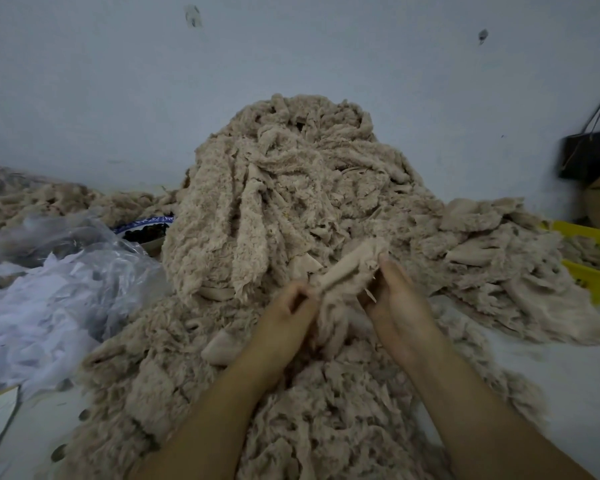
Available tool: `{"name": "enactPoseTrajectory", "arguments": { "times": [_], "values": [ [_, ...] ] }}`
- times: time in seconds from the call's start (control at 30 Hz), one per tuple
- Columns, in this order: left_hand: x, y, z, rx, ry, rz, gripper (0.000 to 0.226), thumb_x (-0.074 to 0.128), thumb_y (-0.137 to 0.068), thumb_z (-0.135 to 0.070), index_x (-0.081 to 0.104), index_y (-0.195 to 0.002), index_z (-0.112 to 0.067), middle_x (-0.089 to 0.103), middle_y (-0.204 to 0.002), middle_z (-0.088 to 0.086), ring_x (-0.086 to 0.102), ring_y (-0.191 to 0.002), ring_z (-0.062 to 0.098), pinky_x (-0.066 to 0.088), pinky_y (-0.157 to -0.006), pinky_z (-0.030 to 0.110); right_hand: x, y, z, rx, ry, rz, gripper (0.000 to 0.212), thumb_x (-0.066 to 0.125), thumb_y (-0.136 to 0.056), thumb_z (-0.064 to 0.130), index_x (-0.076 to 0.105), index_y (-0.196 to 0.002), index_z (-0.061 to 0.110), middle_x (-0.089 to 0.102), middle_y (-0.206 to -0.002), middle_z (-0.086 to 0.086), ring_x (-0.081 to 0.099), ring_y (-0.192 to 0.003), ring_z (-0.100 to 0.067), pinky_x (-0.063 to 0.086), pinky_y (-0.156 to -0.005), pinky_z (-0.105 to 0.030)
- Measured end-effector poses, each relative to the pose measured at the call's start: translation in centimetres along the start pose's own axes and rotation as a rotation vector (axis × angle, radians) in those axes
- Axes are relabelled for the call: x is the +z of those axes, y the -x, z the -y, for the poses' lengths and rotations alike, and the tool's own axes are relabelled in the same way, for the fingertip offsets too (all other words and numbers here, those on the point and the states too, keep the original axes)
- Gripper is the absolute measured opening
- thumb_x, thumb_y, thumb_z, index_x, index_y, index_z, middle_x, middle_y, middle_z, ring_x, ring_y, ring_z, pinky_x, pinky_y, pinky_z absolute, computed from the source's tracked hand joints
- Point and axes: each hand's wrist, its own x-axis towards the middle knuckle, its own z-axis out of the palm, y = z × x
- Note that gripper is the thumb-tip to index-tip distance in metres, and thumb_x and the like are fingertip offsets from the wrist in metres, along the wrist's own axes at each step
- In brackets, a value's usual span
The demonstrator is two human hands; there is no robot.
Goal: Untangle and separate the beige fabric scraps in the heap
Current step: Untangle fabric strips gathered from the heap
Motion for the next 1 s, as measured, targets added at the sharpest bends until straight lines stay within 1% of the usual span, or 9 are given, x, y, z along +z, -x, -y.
{"name": "enactPoseTrajectory", "arguments": {
  "times": [0.17, 0.23, 0.3, 0.4, 0.53, 0.67, 0.77, 0.87, 1.0],
  "values": [
    [-2.3, -1.1, -1.1, -0.166, 1.153, -0.163, 0.026, 0.041, -0.106, -0.016, 0.064, -0.112, -0.003, 0.076, -0.095, 0.012, 0.075, -0.074, 0.017, 0.059, -0.056, 0.026, 0.5, 2.0, -1.1, -0.068, 0.715, 0.292, 0.048, 0.044, -0.080, 0.084, 0.063, -0.113, 0.055, 0.064, -0.111, 0.036, 0.059, -0.098, 0.016, 0.045, -0.084, -0.022],
    [-2.7, -1.1, -1.0, -0.162, 1.273, -0.172, 0.031, 0.037, -0.107, -0.018, 0.064, -0.108, -0.002, 0.076, -0.090, 0.012, 0.075, -0.073, 0.017, 0.060, -0.058, 0.026, 0.7, 2.4, -2.6, -0.042, 0.937, 0.427, 0.055, 0.051, -0.080, 0.080, 0.060, -0.120, 0.044, 0.062, -0.111, 0.036, 0.058, -0.103, 0.011, 0.044, -0.086, -0.013],
    [-2.6, -1.0, -1.1, -0.176, 1.313, -0.186, 0.033, 0.037, -0.107, -0.019, 0.064, -0.108, -0.002, 0.075, -0.096, 0.014, 0.076, -0.076, 0.018, 0.060, -0.058, 0.027, 1.2, 2.5, -3.1, -0.086, 1.024, 0.410, 0.030, 0.053, -0.094, 0.059, 0.064, -0.096, 0.031, 0.066, -0.085, 0.031, 0.062, -0.080, 0.006, 0.042, -0.065, -0.002],
    [-2.6, -1.2, -1.0, -0.192, 1.314, -0.218, 0.033, 0.037, -0.108, -0.020, 0.064, -0.116, -0.003, 0.072, -0.112, 0.014, 0.075, -0.086, 0.020, 0.060, -0.058, 0.027, 1.0, 2.0, -2.2, -0.003, 0.691, 0.183, 0.021, 0.052, -0.100, 0.041, 0.069, -0.099, 0.028, 0.074, -0.089, 0.015, 0.068, -0.079, 0.002, 0.048, -0.060, -0.008],
    [-2.9, -1.5, -0.8, -0.168, 1.341, -0.287, 0.032, 0.036, -0.108, -0.019, 0.063, -0.115, -0.003, 0.076, -0.099, 0.016, 0.076, -0.080, 0.020, 0.060, -0.057, 0.025, 1.0, 1.7, -0.8, 0.233, 0.185, 0.112, 0.030, 0.058, -0.098, 0.035, 0.067, -0.114, 0.012, 0.075, -0.108, -0.007, 0.072, -0.100, -0.020, 0.058, -0.084, -0.035],
    [-3.1, -1.4, -0.7, -0.137, 1.367, -0.277, 0.030, 0.038, -0.107, -0.018, 0.062, -0.111, -0.001, 0.076, -0.099, 0.019, 0.077, -0.080, 0.021, 0.060, -0.059, 0.025, 1.4, 2.2, 0.4, 0.280, -0.075, 0.184, 0.042, 0.048, -0.102, 0.038, 0.080, -0.101, 0.011, 0.075, -0.111, -0.008, 0.073, -0.099, -0.018, 0.059, -0.065, -0.025],
    [-2.5, -1.5, -0.4, -0.079, 1.062, -0.201, 0.032, 0.047, -0.103, -0.030, 0.065, -0.110, -0.004, 0.074, -0.110, 0.013, 0.075, -0.090, 0.020, 0.059, -0.069, 0.026, 1.2, 2.3, 0.6, 0.281, -0.095, 0.220, 0.046, 0.047, -0.100, 0.041, 0.082, -0.092, 0.011, 0.075, -0.108, -0.010, 0.074, -0.096, -0.019, 0.059, -0.066, -0.025],
    [-1.1, -0.8, -0.1, 0.021, 0.315, -0.023, 0.039, 0.066, -0.083, -0.059, 0.067, -0.109, -0.030, 0.073, -0.111, -0.011, 0.069, -0.104, 0.008, 0.056, -0.082, 0.022, 1.4, 2.4, 0.5, 0.275, -0.130, 0.236, 0.039, 0.057, -0.090, 0.039, 0.081, -0.091, 0.008, 0.076, -0.099, -0.012, 0.073, -0.080, -0.018, 0.059, -0.060, -0.026],
    [0.1, 0.0, 0.6, 0.091, -0.186, 0.142, 0.035, 0.076, -0.077, -0.057, 0.060, -0.106, -0.046, 0.067, -0.104, -0.035, 0.063, -0.095, -0.013, 0.051, -0.075, 0.009, 1.2, 2.1, 0.1, 0.267, -0.096, 0.178, 0.032, 0.056, -0.094, 0.037, 0.075, -0.091, 0.011, 0.056, -0.063, -0.002, 0.040, -0.042, -0.007, 0.043, -0.041, -0.020]
  ]
}}
